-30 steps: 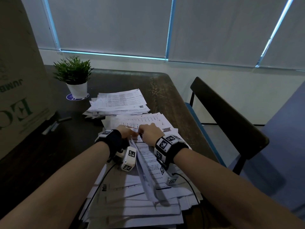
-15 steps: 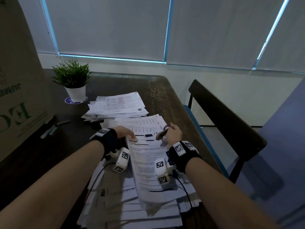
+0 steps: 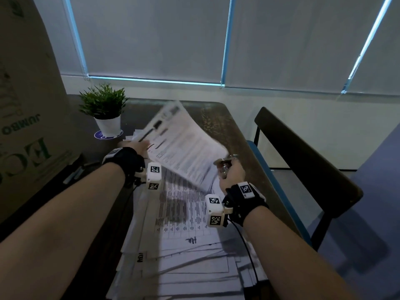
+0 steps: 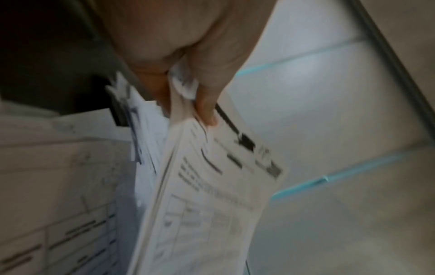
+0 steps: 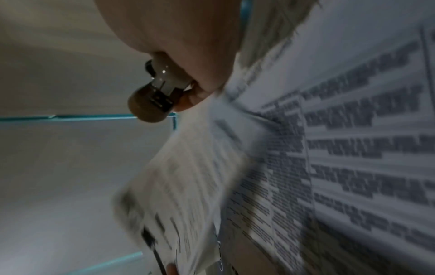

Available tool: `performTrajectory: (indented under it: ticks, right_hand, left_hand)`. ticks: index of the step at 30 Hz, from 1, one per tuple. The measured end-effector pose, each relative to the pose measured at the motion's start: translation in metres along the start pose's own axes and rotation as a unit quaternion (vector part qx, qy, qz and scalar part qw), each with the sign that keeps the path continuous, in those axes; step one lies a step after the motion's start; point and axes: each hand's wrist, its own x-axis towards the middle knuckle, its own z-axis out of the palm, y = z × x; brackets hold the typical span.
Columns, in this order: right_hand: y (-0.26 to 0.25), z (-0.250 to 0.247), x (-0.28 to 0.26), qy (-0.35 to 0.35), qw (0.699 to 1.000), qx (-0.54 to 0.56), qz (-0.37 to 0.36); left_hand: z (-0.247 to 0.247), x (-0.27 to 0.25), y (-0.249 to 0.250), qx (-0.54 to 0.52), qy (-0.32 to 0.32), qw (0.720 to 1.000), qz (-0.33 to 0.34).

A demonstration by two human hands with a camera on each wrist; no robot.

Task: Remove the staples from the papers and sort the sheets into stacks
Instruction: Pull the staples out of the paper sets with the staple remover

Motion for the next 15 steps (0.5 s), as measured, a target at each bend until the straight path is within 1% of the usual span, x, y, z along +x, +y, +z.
performTrajectory:
  ticks: [1, 2, 3, 4, 5, 6, 7, 8, 10, 12, 14, 15]
  right_hand:
    - [0.004, 0.001, -0.004, -0.025, 0.999, 0.039, 0.018]
    - [0.012, 0.001, -0.003, -0.042, 0.998, 0.040, 0.025]
    - [0.019, 0.002, -0.007, -0.050, 0.997, 0.049, 0.043]
    - [0.025, 0.003, -0.008, -0.068, 0.996, 0.043, 0.044]
    - [0.031, 0.003, -0.009, -0.079, 0.996, 0.034, 0.036]
    - [0.035, 0.002, -0.010, -0.080, 0.996, 0.024, 0.027]
    - [0.036, 0.001, -0.012, -0.078, 0.997, 0.010, 0.019]
    - [0.038, -0.001, -0.011, -0.083, 0.996, 0.012, 0.019]
    - [0.038, -0.006, -0.006, -0.097, 0.994, 0.033, 0.026]
    - [0.038, -0.009, -0.001, -0.103, 0.993, 0.045, 0.037]
    - [0.039, -0.009, 0.001, -0.110, 0.992, 0.055, 0.040]
    - [0.039, -0.009, -0.001, -0.109, 0.992, 0.058, 0.040]
  left_hand:
    - [0.001, 0.019, -0.006, 0.058, 0.002, 0.998, -0.012]
    - [0.000, 0.021, -0.007, 0.073, 0.003, 0.997, -0.035]
    - [0.000, 0.009, -0.003, 0.098, 0.026, 0.995, -0.013]
    - [0.008, 0.000, -0.001, 0.124, 0.011, 0.992, 0.025]
    - [0.012, -0.020, 0.004, 0.162, -0.003, 0.982, 0.101]
    - [0.016, -0.030, 0.008, 0.138, -0.013, 0.984, 0.110]
    - [0.016, -0.032, 0.017, 0.037, -0.047, 0.998, 0.022]
    - [0.016, -0.025, 0.016, -0.038, -0.071, 0.997, 0.001]
    - [0.017, -0.016, 0.019, -0.085, -0.112, 0.990, 0.008]
    - [0.015, -0.005, 0.021, -0.155, -0.114, 0.981, -0.005]
    - [0.012, 0.003, 0.026, -0.283, -0.106, 0.953, -0.016]
    - [0.010, 0.003, 0.026, -0.293, -0.120, 0.949, -0.001]
